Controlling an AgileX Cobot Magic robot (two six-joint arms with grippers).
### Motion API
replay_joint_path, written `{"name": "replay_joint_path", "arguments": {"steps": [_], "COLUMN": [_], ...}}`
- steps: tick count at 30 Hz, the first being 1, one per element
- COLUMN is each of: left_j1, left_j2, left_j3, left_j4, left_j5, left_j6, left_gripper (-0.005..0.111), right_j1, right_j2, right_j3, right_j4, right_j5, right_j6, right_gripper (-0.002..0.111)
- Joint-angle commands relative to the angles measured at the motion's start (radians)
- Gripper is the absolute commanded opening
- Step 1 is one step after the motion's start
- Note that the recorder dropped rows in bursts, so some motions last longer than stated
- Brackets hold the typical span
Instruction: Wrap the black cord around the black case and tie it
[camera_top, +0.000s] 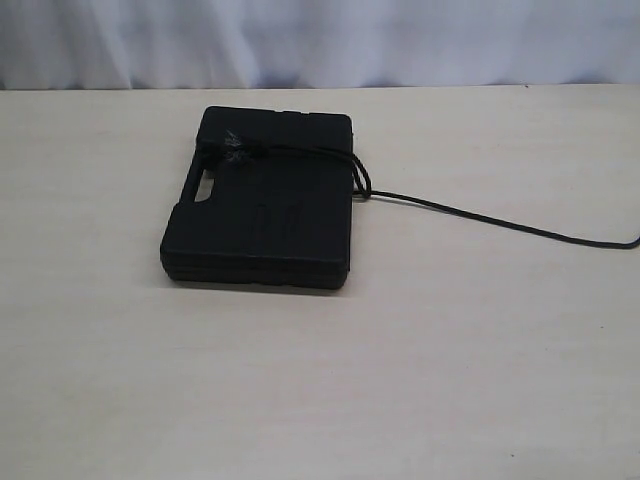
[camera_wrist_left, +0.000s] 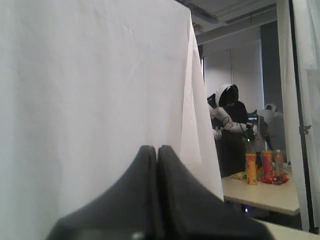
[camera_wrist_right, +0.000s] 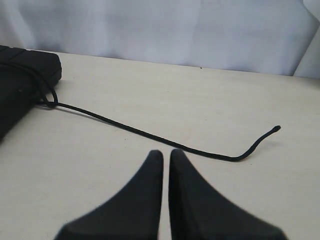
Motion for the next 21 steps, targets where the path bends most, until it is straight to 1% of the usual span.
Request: {"name": "replay_joint_path", "arguments": {"steps": [1,2,3,4,6,7,8,9,10,11,12,14,16,18,21], "left_j1": [-0.002,0.013,0.037,0.084,0.165,0.212,0.250,0.295,0.340,0.375,0.423,0.475,0.510,0.512,0.512], "left_j2": [-0.003,-0.023,-0.044,-0.069,-0.097,-0.110,-0.126,-0.150,-0.177,-0.184,-0.184,-0.184,-0.184,-0.184,-0.184], "left_j3": [0.006,0.026,0.052,0.102,0.191,0.199,0.199,0.199,0.199,0.199,0.199,0.199,0.199,0.199,0.199], "left_j4": [0.013,0.016,0.020,0.020,0.020,0.020,0.019,-0.001,-0.008,-0.010,-0.017,-0.019,-0.032,-0.039,-0.041], "left_j5": [-0.079,-0.041,-0.005,0.061,0.136,0.147,0.242,0.378,0.436,0.459,0.521,0.563,0.594,0.612,0.622], "left_j6": [0.014,-0.019,0.000,0.056,0.170,0.218,0.231,0.211,0.209,0.211,0.202,0.169,0.097,0.052,0.039], "left_gripper": [0.000,0.000,0.000,0.000,0.000,0.000,0.000,0.000,0.000,0.000,0.000,0.000,0.000,0.000,0.000], "right_j1": [-0.003,-0.003,-0.003,-0.003,-0.003,-0.003,-0.003,-0.003,-0.003,-0.003,-0.003,-0.003,-0.003,-0.003,-0.003], "right_j2": [-0.007,-0.007,-0.007,-0.007,-0.007,-0.007,-0.007,-0.007,-0.007,-0.007,-0.007,-0.007,-0.007,-0.007,-0.007], "right_j3": [0.003,0.003,0.003,0.003,0.003,0.003,0.003,0.003,0.003,0.003,0.003,0.003,0.003,0.003,0.003], "right_j4": [0.003,0.003,0.003,0.003,0.003,0.003,0.003,0.003,0.003,0.003,0.003,0.002,0.002,0.002,0.002], "right_j5": [-0.001,-0.001,-0.001,-0.001,-0.001,-0.001,-0.001,-0.001,-0.001,-0.001,-0.001,0.001,0.001,0.001,0.001], "right_j6": [0.007,0.007,0.007,0.007,0.007,0.007,0.007,0.007,0.007,0.007,0.007,0.007,0.007,0.007,0.007], "right_gripper": [0.004,0.004,0.004,0.004,0.004,0.004,0.004,0.004,0.004,0.004,0.004,0.004,0.004,0.004,0.004]}}
